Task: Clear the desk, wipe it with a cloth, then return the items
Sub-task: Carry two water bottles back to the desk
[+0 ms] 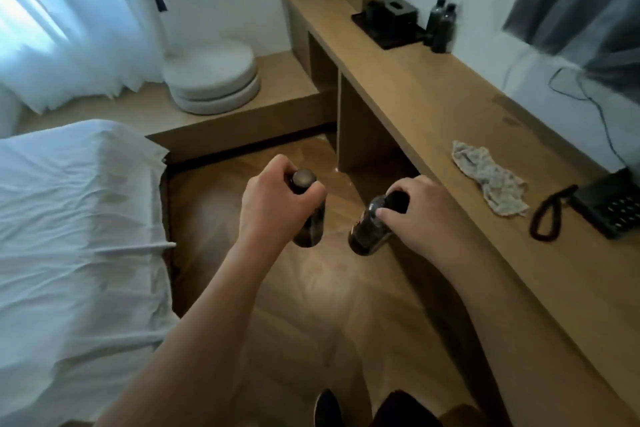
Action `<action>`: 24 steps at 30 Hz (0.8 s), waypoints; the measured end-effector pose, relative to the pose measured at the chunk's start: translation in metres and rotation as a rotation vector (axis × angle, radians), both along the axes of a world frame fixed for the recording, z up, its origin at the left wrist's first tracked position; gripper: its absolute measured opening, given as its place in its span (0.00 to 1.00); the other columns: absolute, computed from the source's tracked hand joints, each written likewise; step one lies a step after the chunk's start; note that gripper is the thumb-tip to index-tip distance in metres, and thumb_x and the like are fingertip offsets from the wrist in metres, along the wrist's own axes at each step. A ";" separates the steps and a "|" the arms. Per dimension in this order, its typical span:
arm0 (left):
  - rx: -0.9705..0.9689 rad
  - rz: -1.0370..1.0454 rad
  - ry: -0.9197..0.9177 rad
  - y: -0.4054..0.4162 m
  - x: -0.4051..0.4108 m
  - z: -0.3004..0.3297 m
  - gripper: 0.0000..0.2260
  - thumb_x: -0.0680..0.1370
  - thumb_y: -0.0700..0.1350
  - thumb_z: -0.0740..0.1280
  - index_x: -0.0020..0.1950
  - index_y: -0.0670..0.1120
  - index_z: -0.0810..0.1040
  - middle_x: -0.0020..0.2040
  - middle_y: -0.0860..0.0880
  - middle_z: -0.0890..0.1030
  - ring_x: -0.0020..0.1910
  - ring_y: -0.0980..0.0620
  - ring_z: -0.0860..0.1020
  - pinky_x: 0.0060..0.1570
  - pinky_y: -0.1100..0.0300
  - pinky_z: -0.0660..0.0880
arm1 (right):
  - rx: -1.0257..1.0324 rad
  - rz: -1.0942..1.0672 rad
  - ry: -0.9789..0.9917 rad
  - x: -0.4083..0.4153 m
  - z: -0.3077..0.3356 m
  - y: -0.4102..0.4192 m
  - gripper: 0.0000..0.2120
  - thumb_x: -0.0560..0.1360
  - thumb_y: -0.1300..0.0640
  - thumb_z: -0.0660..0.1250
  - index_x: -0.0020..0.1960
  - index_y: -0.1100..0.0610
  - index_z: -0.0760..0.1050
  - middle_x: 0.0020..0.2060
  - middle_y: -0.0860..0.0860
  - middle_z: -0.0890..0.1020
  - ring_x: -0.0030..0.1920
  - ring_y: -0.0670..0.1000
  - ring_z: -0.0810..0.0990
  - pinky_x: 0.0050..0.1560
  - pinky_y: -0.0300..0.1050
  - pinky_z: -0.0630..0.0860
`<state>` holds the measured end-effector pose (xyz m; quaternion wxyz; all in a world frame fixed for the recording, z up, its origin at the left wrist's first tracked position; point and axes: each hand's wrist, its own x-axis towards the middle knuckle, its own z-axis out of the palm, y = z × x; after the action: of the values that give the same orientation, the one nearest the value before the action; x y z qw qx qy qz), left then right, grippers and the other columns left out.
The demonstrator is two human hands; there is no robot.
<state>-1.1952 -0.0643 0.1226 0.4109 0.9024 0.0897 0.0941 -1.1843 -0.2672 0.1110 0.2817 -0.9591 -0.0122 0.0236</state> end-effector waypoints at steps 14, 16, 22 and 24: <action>0.010 0.210 -0.062 0.098 0.191 -0.022 0.10 0.73 0.50 0.73 0.43 0.50 0.72 0.34 0.53 0.76 0.30 0.59 0.74 0.29 0.69 0.68 | 0.115 0.276 -0.029 0.234 -0.020 0.106 0.14 0.71 0.52 0.75 0.55 0.50 0.77 0.48 0.43 0.74 0.46 0.43 0.75 0.44 0.30 0.69; 0.025 0.221 -0.070 0.107 0.223 -0.014 0.11 0.73 0.49 0.74 0.42 0.49 0.72 0.33 0.54 0.75 0.30 0.61 0.74 0.29 0.71 0.68 | 0.130 0.289 -0.030 0.271 -0.016 0.116 0.14 0.71 0.52 0.75 0.54 0.49 0.77 0.48 0.43 0.74 0.48 0.44 0.75 0.45 0.32 0.70; 0.022 0.257 -0.114 0.144 0.309 -0.004 0.11 0.73 0.51 0.73 0.44 0.48 0.74 0.34 0.53 0.76 0.31 0.58 0.73 0.29 0.70 0.69 | 0.140 0.356 -0.065 0.365 -0.006 0.152 0.14 0.71 0.52 0.75 0.55 0.50 0.78 0.48 0.44 0.74 0.49 0.44 0.74 0.49 0.36 0.72; 0.008 0.273 -0.121 0.158 0.335 -0.003 0.11 0.73 0.51 0.73 0.44 0.48 0.74 0.33 0.54 0.75 0.30 0.61 0.72 0.30 0.71 0.68 | 0.156 0.356 -0.070 0.393 -0.007 0.164 0.14 0.71 0.52 0.75 0.55 0.51 0.78 0.49 0.44 0.74 0.49 0.44 0.74 0.49 0.36 0.72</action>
<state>-0.8601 0.0933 0.1198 0.3954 0.8761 0.1860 0.2038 -0.7917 -0.1031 0.1040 0.3458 -0.9174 -0.1934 0.0385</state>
